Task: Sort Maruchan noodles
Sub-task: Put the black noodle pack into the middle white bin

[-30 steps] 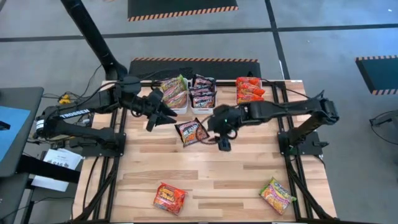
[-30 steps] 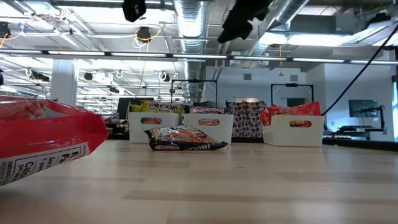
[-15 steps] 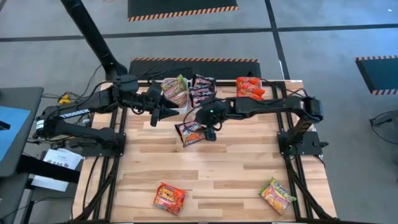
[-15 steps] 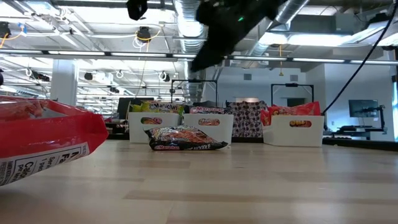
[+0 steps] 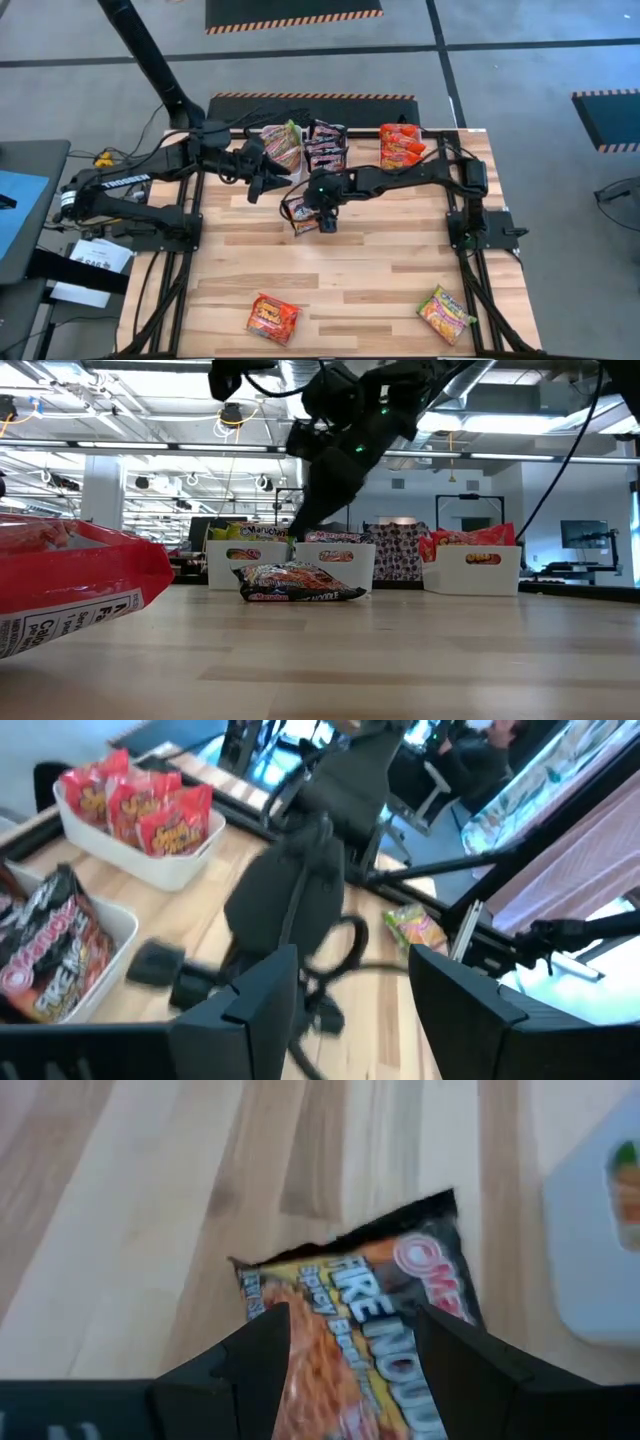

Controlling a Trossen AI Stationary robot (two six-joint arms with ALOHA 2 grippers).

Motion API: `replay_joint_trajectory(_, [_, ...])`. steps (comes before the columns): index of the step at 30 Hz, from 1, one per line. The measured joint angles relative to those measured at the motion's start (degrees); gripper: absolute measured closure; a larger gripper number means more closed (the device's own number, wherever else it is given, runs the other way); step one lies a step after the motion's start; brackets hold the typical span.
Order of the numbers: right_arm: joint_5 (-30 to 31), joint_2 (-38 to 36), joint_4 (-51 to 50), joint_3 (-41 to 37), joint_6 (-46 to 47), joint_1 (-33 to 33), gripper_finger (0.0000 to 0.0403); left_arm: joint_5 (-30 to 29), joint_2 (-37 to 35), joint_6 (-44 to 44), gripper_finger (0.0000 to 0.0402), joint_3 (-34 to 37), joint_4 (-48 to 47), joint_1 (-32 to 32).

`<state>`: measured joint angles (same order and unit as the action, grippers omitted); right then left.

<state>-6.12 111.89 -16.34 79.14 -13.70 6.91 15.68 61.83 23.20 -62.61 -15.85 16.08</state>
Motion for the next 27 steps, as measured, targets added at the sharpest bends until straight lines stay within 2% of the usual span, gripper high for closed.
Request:
replay_joint_trajectory(9, [0.3,6.5,2.2,0.1,-0.4,-0.1,0.0164,0.1,0.2,0.0,0.0220,0.0,-0.1,0.0])
replay_joint_trajectory(19, [1.9,11.1,2.6,0.8,5.5,-0.4,0.0168,0.2,0.1,0.0,0.0220,0.0,-0.2,0.0])
replay_joint_trajectory(23, [2.2,11.2,3.2,0.8,8.0,-0.8,0.0203,0.2,0.1,0.0,0.0220,0.0,-0.2,0.0])
replay_joint_trajectory(27, [2.9,11.3,4.6,0.6,11.7,-1.0,0.0271,0.2,0.1,0.0,0.0220,0.0,-0.3,0.0])
